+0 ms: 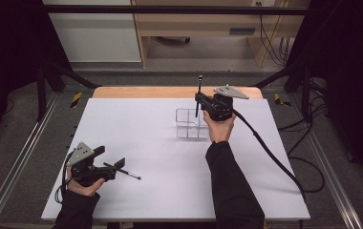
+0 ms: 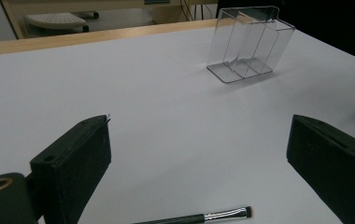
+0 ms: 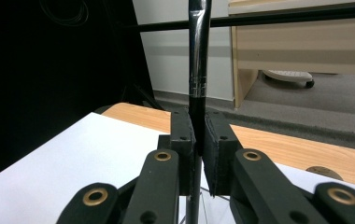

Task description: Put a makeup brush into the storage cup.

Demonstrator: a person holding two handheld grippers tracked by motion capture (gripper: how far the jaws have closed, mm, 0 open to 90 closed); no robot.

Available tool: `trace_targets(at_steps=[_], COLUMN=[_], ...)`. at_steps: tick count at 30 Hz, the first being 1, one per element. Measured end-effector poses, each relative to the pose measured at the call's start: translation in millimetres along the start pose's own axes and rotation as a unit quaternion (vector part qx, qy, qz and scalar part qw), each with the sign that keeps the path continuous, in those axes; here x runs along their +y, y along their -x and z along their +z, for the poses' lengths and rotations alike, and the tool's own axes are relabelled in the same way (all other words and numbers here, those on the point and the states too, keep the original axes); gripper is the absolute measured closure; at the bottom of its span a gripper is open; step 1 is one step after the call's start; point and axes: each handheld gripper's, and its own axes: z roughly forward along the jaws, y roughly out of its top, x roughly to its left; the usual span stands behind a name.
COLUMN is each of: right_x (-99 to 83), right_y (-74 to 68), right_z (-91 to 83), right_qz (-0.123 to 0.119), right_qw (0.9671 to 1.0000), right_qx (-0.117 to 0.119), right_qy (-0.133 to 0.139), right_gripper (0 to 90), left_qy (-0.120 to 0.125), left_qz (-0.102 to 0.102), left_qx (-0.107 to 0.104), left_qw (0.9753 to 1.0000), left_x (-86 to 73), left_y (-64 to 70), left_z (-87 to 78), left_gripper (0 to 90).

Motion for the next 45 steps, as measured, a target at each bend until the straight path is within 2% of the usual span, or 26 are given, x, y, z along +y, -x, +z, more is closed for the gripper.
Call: trace_targets(at_steps=[12,26,34,45], right_x=[-10.1,-27.7,-35.7,-50.4], right_y=[2.5,-1.8,-3.6,3.4], right_z=[15.8,28.4,31.9,31.6], right_qz=[0.005,0.003,0.006,0.012], right_qw=[0.9999,0.9993,0.999,0.9979], right_qx=[-0.007,-0.008,-0.007,-0.014], right_qy=[-0.01,-0.037,-0.044,-0.063], right_gripper=[84.1,84.1,84.1,84.0], left_qy=[0.0,0.002,0.002,0.001], left_qz=[-0.001,0.0,0.0,0.002], left_qx=[-0.001,-0.001,-0.002,-0.001], left_qw=[1.0,1.0,1.0,1.0], left_x=[0.0,0.3,0.3,0.2], left_y=[-0.7,-0.5,-0.3,0.3], left_z=[-0.2,-1.0,-1.0,-0.7], left_gripper=[5.9,5.9,5.9,6.0])
